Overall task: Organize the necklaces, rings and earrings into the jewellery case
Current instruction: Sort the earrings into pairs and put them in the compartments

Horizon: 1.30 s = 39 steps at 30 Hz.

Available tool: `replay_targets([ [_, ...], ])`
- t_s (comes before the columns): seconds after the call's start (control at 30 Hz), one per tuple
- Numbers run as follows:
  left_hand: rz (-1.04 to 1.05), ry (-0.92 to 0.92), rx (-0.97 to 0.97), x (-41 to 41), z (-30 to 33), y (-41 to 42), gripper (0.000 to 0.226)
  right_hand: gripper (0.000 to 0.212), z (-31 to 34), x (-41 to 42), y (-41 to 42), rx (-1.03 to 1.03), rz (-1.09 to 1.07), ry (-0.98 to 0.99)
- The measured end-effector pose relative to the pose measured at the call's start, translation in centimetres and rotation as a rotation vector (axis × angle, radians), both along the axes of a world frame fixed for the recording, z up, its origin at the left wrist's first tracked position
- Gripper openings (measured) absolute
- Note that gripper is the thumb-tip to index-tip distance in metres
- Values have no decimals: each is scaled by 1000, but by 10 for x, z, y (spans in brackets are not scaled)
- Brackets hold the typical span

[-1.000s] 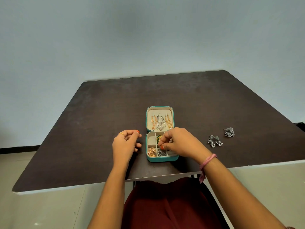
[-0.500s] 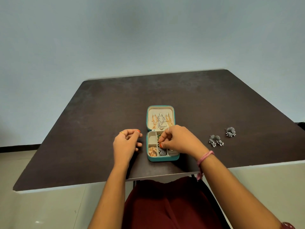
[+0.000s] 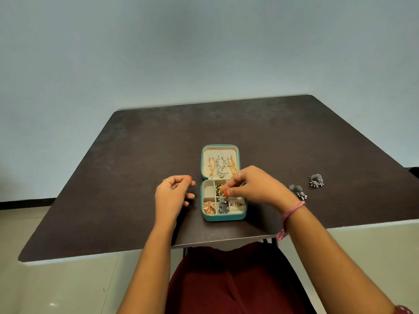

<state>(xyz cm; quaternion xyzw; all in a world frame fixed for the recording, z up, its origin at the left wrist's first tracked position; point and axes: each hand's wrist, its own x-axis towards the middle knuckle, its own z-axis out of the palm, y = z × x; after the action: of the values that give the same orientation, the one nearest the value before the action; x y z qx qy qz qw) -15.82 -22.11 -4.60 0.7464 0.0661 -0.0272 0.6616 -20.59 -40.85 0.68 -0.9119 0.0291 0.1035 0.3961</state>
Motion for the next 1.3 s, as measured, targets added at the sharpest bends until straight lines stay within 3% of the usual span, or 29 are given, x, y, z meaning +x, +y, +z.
replay_targets([
  [0.27, -9, -40, -25, 4, 19, -9, 8, 10, 12, -12, -53, 19, -125, -131],
  [0.47, -158, -131, -76, 1, 42, -41, 7, 6, 20, -24, -88, 48, -245, -134],
  [0.7, -397, -119, -137, -14, 55, -98, 10, 15, 14, -18, -127, -117, -343, -27],
  [0.83, -559, -72, 51, -20, 36, -137, 12, 16, 5, -11, -134, -207, -343, 60],
  [1.03, -617, -105, 394, -26, 7, -173, 24, 6, 2, -14, -133, -258, -272, 230],
  [1.3, -646, -120, 482, -27, 7, -187, 19, 7, -1, -29, -141, -185, -284, 212],
])
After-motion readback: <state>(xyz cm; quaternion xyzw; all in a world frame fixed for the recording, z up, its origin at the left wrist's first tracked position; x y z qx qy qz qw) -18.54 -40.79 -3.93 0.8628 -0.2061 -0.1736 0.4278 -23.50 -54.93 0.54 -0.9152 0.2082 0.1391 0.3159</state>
